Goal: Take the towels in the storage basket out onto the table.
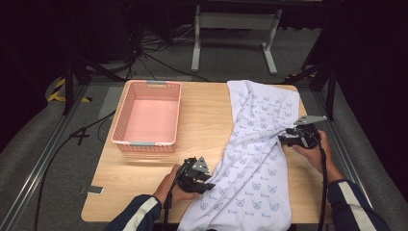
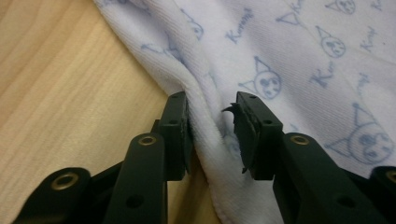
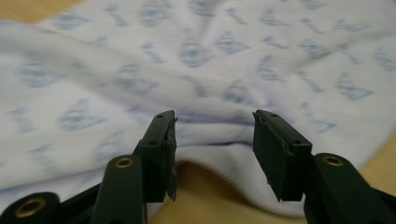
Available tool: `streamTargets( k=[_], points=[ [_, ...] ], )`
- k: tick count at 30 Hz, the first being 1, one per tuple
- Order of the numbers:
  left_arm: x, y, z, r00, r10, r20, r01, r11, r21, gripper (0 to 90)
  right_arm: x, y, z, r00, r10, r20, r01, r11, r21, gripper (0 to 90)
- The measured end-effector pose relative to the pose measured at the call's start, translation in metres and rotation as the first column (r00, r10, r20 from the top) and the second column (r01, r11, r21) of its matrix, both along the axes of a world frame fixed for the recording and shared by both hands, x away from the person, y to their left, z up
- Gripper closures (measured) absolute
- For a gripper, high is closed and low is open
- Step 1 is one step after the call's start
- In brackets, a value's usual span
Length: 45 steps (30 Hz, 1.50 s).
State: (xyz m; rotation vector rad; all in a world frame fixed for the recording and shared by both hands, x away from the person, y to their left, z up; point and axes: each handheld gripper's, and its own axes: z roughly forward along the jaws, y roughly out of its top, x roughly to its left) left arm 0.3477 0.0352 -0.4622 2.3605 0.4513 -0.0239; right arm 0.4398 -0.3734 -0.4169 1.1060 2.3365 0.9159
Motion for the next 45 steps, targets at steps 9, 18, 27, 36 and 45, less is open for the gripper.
streamTargets(
  k=[9,18,27,36,45],
  points=[
    [-0.014,-0.005,0.003,0.9975,-0.052,0.049,0.049,0.9971,0.059,84.1,-0.016,0.002,-0.030,0.9940,0.004,-0.109,-0.007,0.9996,-0.028,62.5],
    [-0.007,0.019,0.011,0.9960,0.077,0.044,-0.077,0.9969,-0.021,84.7,-0.041,-0.042,-0.003,0.9873,-0.134,-0.086,0.128,0.9895,-0.068,88.3],
    [-0.012,-0.003,0.015,1.0000,0.006,-0.001,-0.006,0.9968,-0.080,55.6,-0.062,-0.076,0.007,0.9364,-0.340,-0.086,0.323,0.9318,-0.165,70.6],
    [0.052,-0.049,0.026,0.9884,0.137,0.067,-0.129,0.9862,-0.103,46.4,-0.063,-0.052,0.012,0.9664,-0.256,0.020,0.256,0.9564,-0.140,57.8],
    [0.114,-0.077,0.026,0.9536,0.267,0.139,-0.256,0.9625,-0.089,45.8,-0.055,-0.031,-0.004,0.9961,-0.081,0.035,0.083,0.9956,-0.045,53.8]
  ],
)
